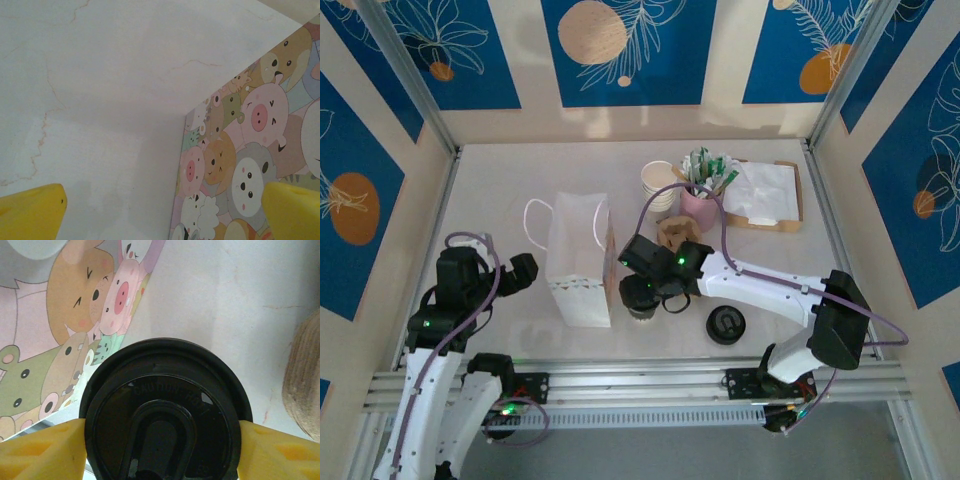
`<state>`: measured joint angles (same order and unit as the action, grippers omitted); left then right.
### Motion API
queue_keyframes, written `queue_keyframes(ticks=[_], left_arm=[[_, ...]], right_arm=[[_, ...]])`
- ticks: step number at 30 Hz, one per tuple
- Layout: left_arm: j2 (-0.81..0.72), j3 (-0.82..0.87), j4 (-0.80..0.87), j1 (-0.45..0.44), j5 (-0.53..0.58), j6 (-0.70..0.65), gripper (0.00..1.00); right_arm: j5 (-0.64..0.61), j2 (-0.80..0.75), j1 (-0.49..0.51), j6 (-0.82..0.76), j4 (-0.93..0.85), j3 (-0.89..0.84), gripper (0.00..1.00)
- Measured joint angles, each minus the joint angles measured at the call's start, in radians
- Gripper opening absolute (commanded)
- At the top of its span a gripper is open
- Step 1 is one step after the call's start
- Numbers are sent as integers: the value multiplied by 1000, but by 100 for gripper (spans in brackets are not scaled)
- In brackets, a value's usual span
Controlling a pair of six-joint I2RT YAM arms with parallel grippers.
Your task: Pack the takeout coffee
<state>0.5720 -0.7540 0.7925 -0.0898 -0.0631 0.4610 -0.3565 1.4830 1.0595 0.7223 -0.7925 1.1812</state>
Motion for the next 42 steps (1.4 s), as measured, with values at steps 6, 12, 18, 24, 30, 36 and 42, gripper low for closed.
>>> queue_keyframes(ticks=[6, 12, 18, 24, 30, 36, 42], left_arm=[[0, 0, 0, 0, 0, 0, 100], [0, 0, 0, 0, 0, 0, 100], [0, 0, 0, 0, 0, 0, 100], [0, 0, 0, 0, 0, 0, 100], [0, 0, 0, 0, 0, 0, 100], [0, 0, 0, 0, 0, 0, 100], [0, 0, 0, 0, 0, 0, 100]], right_arm=[[-12, 3, 10, 23, 4, -5, 70], [-66, 43, 42, 40, -31, 39, 69], [-105, 66, 56, 70, -61, 58, 67], [-114, 64, 60, 107, -56, 42, 66], [-139, 53, 73, 161, -32, 8, 64], [-206, 58, 112, 231, -26, 2, 64], [-216, 35, 114, 278, 7, -29, 64]])
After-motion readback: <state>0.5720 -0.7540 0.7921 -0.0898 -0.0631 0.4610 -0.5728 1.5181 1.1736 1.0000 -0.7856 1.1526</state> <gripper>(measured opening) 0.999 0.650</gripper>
